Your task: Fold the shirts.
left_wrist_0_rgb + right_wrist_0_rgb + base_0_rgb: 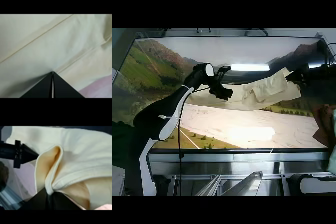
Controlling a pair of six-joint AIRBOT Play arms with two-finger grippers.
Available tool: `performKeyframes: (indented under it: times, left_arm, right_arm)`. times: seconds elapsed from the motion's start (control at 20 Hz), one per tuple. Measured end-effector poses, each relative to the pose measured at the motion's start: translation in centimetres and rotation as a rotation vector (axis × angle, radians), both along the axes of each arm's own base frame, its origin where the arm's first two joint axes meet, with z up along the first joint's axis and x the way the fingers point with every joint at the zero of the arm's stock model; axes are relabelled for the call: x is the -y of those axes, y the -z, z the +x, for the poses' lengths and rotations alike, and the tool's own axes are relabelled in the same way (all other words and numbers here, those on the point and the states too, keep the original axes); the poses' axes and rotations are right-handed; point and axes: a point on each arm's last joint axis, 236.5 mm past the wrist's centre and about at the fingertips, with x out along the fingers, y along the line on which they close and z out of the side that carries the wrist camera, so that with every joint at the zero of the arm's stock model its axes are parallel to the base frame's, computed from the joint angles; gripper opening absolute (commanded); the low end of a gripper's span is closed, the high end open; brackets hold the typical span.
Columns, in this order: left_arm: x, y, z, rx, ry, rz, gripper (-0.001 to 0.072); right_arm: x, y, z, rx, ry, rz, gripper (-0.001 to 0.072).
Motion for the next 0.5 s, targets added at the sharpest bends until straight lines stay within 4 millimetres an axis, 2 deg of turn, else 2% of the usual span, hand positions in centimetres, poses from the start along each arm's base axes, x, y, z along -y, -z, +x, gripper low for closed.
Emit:
performKeyframes:
  times: [0.1,0.15,0.25,0.35,0.45,0.5]
  left_arm:
    - [1.7,-1.2,0.0,0.028,0.012,-0.027,0.0]
    - [2.1,-2.6,0.2,0.049,0.014,-0.043,0.0001]
    - [1.5,-7.3,1.0,0.099,0.001,-0.081,0.0011]
    - [-1.3,-12.6,2.0,0.152,-0.052,-0.122,0.0011]
    - [-6.2,-18.6,2.3,0.203,-0.142,-0.177,0.0012]
    - [-8.7,-20.9,2.1,0.22,-0.188,-0.2,0.0012]
  right_arm:
    - [-0.7,-1.4,-0.8,0.002,-0.01,0.006,0.0015]
    - [-1.3,-2.1,-1.1,0.002,-0.018,0.017,0.0016]
    - [-3.6,-3.3,-1.3,0.005,-0.04,0.05,0.0015]
    - [-7.4,-4.1,-0.9,0.026,-0.065,0.07,0.0015]
    - [-12.4,-4.6,0.1,0.075,-0.081,0.072,0.0015]
    - [-15.2,-4.6,0.7,0.103,-0.088,0.072,0.0016]
